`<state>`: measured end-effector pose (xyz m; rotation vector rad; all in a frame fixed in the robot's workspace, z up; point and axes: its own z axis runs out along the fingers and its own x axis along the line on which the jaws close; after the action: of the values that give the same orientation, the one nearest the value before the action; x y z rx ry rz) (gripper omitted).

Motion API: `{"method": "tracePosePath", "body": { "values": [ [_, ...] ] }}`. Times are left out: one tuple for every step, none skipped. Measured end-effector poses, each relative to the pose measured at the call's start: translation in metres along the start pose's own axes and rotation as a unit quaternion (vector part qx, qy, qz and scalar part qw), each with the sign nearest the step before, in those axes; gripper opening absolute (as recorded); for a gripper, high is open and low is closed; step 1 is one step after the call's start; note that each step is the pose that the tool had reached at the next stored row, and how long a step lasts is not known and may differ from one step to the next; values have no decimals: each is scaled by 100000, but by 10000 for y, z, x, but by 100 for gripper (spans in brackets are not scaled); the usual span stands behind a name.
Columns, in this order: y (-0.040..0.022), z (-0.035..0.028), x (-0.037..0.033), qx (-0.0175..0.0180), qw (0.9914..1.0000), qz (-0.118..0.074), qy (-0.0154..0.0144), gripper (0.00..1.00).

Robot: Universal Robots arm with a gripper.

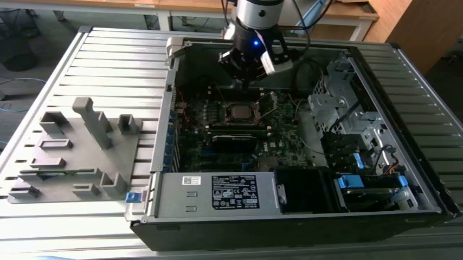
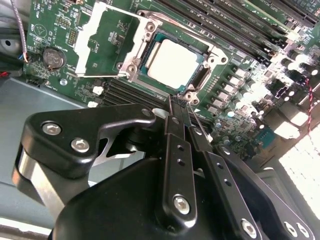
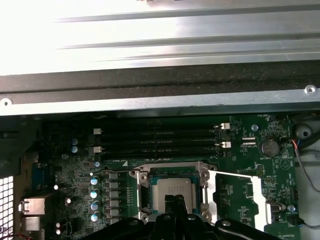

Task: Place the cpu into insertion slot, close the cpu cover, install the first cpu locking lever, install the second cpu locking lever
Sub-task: 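Close the cpu cover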

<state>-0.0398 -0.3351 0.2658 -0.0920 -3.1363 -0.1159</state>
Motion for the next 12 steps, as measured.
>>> {"method": "tracePosePath", "body": {
  "values": [
    [1,0,-7,-1,100000,-33,4,11],
    [1,0,-12,-2,100000,-87,6,11],
    [2,0,-16,-4,100000,-133,9,11],
    [2,0,-16,-1,100000,-137,10,11],
    [2,0,-16,3,99999,-511,37,11],
    [2,-3,-16,2,99998,-692,50,11],
    [2,-3,-16,1,99998,-692,51,11],
    [2,-3,-16,1,99998,-694,50,11],
    [3,-10,-16,-1,99998,-691,51,11],
    [3,-11,-16,3,99998,-693,51,11],
    [3,-14,-16,2,99998,-693,52,11],
    [3,-17,-16,1,99998,-693,51,11]
  ]
}}
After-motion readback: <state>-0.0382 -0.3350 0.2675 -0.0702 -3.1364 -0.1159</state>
